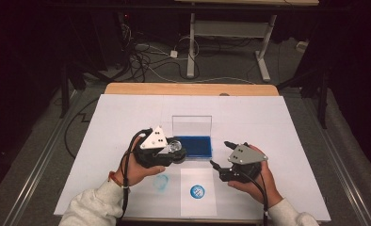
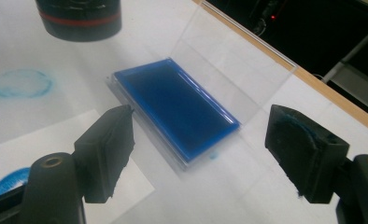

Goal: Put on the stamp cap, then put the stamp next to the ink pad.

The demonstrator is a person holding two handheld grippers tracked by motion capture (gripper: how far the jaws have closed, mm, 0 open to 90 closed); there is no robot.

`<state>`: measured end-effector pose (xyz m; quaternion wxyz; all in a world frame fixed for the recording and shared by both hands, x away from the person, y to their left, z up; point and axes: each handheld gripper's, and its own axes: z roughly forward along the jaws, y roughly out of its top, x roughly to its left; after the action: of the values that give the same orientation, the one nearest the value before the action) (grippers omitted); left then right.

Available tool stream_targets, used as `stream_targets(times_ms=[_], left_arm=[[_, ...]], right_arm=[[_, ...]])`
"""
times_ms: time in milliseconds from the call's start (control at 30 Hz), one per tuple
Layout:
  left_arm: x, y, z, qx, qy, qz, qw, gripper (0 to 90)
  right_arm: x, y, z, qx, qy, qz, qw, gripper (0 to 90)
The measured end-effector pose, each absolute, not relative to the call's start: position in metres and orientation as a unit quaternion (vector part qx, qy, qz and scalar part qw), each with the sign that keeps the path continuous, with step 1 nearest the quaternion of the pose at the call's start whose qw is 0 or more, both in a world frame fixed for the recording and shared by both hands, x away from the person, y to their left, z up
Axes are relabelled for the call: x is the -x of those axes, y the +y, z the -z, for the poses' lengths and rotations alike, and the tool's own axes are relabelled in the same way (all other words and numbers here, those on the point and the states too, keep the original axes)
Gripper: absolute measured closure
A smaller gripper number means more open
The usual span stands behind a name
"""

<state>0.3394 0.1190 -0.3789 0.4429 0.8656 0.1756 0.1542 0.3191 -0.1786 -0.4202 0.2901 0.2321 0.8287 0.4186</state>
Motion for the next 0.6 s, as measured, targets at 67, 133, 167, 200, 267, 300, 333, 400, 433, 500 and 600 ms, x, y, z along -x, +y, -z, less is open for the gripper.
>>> stream_targets(times_ms=[67,133,167,200,267,300,333,400,433,500,600], left_arm=[[-0.339,0.120,0.378,-0.866,0.175,-0.154,0.443,54.4],[-0.339,0.121,0.377,-0.865,0.176,-0.155,0.443,54.4],[-0.339,0.121,0.377,-0.864,0.177,-0.155,0.444,54.4],[-0.339,0.122,0.377,-0.864,0.177,-0.157,0.444,54.4],[-0.339,0.123,0.376,-0.864,0.178,-0.158,0.444,54.4],[-0.339,0.123,0.376,-0.864,0.179,-0.159,0.444,54.4],[-0.339,0.123,0.375,-0.863,0.180,-0.160,0.444,54.4],[-0.339,0.124,0.375,-0.863,0.182,-0.161,0.444,54.4],[-0.339,0.124,0.375,-0.863,0.182,-0.162,0.443,54.4],[-0.339,0.124,0.375,-0.863,0.183,-0.163,0.442,54.4],[-0.340,0.124,0.374,-0.864,0.182,-0.165,0.441,54.4]], right_arm=[[-0.318,-0.183,0.420,-0.236,0.827,-0.420,0.290,24.5],[-0.316,-0.187,0.420,-0.239,0.824,-0.421,0.295,24.5],[-0.316,-0.189,0.420,-0.240,0.824,-0.420,0.295,24.5],[-0.315,-0.191,0.420,-0.241,0.824,-0.419,0.297,24.5],[-0.314,-0.195,0.420,-0.243,0.823,-0.419,0.298,24.5],[-0.313,-0.197,0.420,-0.244,0.822,-0.418,0.300,24.5],[-0.312,-0.199,0.420,-0.245,0.821,-0.417,0.303,24.5],[-0.309,-0.204,0.420,-0.251,0.818,-0.416,0.308,24.5],[-0.308,-0.206,0.420,-0.254,0.816,-0.418,0.309,24.6],[-0.306,-0.211,0.421,-0.257,0.814,-0.419,0.309,24.6],[-0.303,-0.217,0.423,-0.262,0.812,-0.417,0.312,24.6]])
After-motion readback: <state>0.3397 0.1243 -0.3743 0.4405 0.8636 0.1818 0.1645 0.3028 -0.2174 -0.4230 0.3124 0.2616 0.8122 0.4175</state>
